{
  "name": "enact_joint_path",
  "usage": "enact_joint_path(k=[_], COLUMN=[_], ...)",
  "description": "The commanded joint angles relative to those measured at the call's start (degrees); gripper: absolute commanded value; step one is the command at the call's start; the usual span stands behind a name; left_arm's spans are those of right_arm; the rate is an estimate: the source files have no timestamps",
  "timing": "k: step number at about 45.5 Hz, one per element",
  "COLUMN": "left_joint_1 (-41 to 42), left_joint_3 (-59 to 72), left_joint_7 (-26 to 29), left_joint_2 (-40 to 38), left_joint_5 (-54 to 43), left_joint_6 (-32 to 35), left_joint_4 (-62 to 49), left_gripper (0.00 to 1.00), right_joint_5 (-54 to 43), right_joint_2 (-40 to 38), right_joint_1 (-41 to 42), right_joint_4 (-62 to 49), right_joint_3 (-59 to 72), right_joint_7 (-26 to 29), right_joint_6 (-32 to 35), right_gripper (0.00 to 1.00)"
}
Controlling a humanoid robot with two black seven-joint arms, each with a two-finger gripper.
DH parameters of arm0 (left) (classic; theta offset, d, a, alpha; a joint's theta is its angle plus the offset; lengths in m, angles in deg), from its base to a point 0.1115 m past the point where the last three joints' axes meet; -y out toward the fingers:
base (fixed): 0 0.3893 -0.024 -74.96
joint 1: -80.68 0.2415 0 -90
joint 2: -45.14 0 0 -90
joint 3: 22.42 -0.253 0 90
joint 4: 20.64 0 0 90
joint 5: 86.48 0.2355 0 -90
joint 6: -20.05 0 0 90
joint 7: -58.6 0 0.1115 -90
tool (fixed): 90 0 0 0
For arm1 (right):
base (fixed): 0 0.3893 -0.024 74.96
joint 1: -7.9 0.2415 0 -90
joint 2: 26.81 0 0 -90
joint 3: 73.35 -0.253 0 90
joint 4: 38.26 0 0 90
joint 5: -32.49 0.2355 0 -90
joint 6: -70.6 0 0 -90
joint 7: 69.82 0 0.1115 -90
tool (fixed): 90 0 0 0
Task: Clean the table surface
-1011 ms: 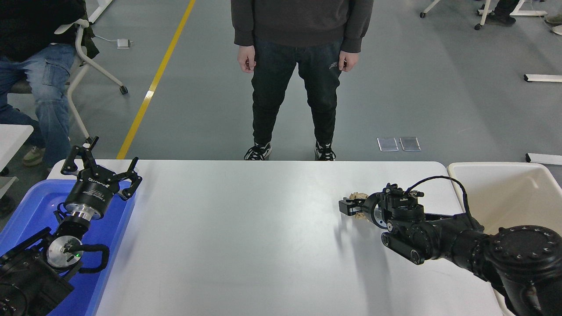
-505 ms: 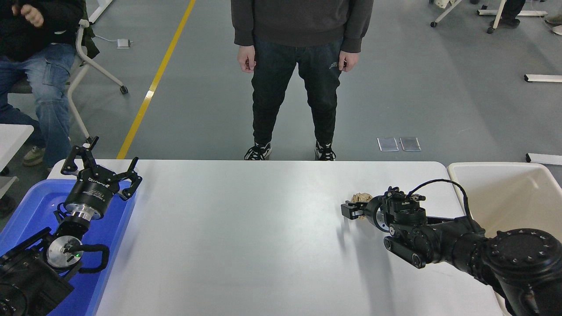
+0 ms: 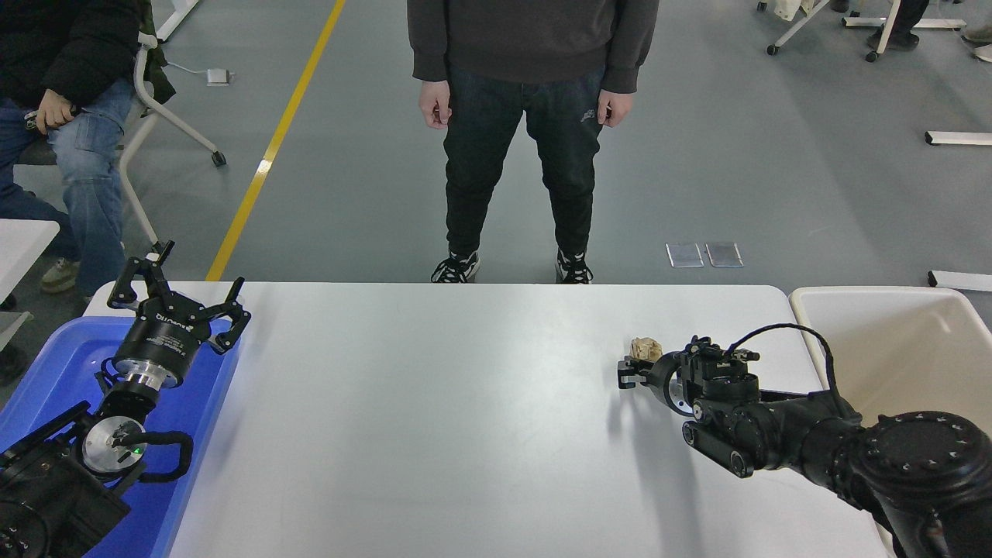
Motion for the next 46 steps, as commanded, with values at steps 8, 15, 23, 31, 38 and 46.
enact_joint_path(k=[8, 15, 23, 31, 38, 46], left_joint_1=[0.0, 0.0, 0.0, 0.0, 0.0, 0.0], left_joint_3=[0.0, 0.0, 0.0, 0.0, 0.0, 0.0], left_joint_7=[0.0, 0.0, 0.0, 0.0, 0.0, 0.0], left_joint_2=[0.0, 0.0, 0.0, 0.0, 0.0, 0.08], left_joint_5=[0.0, 0.0, 0.0, 0.0, 0.0, 0.0], left_joint_6=[0.0, 0.0, 0.0, 0.0, -0.09, -0.09], left_joint_4=[0.0, 0.0, 0.0, 0.0, 0.0, 0.0], left_gripper=[1.0, 1.0, 1.0, 1.0, 1.0, 1.0], right_joint_5=[0.62, 1.84, 9.66, 16.26, 16.35, 16.35], right_joint_2=[0.0, 0.0, -3.68, -9.66, -15.11, -22.49], right_joint_1=[1.02, 2.42, 6.81, 9.98, 10.77, 13.41], right_joint_4=[0.67, 1.63, 8.66, 15.51, 19.83, 28.87], right_joint_3=[-0.49, -1.28, -1.19, -1.37, -2.33, -5.93], right_joint_7=[-2.37, -3.17, -3.87, -3.96, -4.4, -4.4], right_joint_6=[-0.19, 0.16, 0.6, 0.69, 0.78, 1.31], right_gripper=[0.0, 0.0, 0.0, 0.0, 0.0, 0.0])
